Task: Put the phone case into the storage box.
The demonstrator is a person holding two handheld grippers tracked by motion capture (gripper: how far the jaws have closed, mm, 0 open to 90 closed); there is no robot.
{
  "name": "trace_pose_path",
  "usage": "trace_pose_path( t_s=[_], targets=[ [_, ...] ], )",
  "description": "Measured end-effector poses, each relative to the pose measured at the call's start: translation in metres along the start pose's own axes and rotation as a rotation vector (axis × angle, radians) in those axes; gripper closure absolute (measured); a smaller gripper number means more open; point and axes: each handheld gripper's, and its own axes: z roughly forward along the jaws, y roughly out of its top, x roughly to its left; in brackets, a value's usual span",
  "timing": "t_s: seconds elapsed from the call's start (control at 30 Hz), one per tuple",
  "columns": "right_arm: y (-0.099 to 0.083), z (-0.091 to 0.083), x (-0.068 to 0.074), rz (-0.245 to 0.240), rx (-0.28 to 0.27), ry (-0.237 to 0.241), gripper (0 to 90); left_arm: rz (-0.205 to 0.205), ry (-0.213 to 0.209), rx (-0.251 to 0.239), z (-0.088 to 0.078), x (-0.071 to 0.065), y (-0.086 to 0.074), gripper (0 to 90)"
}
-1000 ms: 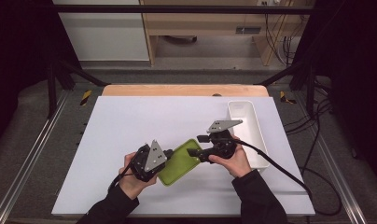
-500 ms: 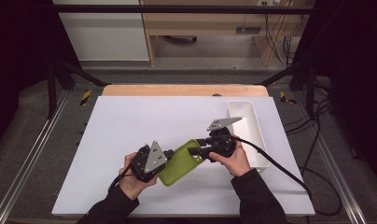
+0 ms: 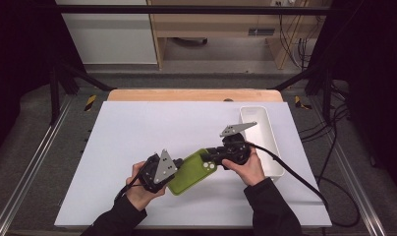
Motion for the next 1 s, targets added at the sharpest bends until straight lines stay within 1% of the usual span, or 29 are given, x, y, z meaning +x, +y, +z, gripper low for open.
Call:
trace_pose_path(
  t_s=[0.33,0.53,0.8,1.0],
  targets=[
    [0.0009,-0.0041,0.0011,0.001,0.005,0.03,77.8,0.019,0.005,0.019,0.0047,-0.0003,-0.0027,87.7],
    [0.0005,-0.0042,0.0019,0.011,0.016,0.03,78.1,0.027,0.009,0.02,0.0055,-0.0005,-0.0032,87.7],
    [0.0005,-0.0045,0.0017,0.018,0.036,0.027,78.9,0.037,0.003,0.028,0.0068,-0.0025,-0.003,87.6],
    [0.0005,-0.0053,0.0028,0.007,0.038,0.012,79.2,0.042,-0.003,0.035,0.0088,-0.0043,-0.0031,87.1]
  ],
)
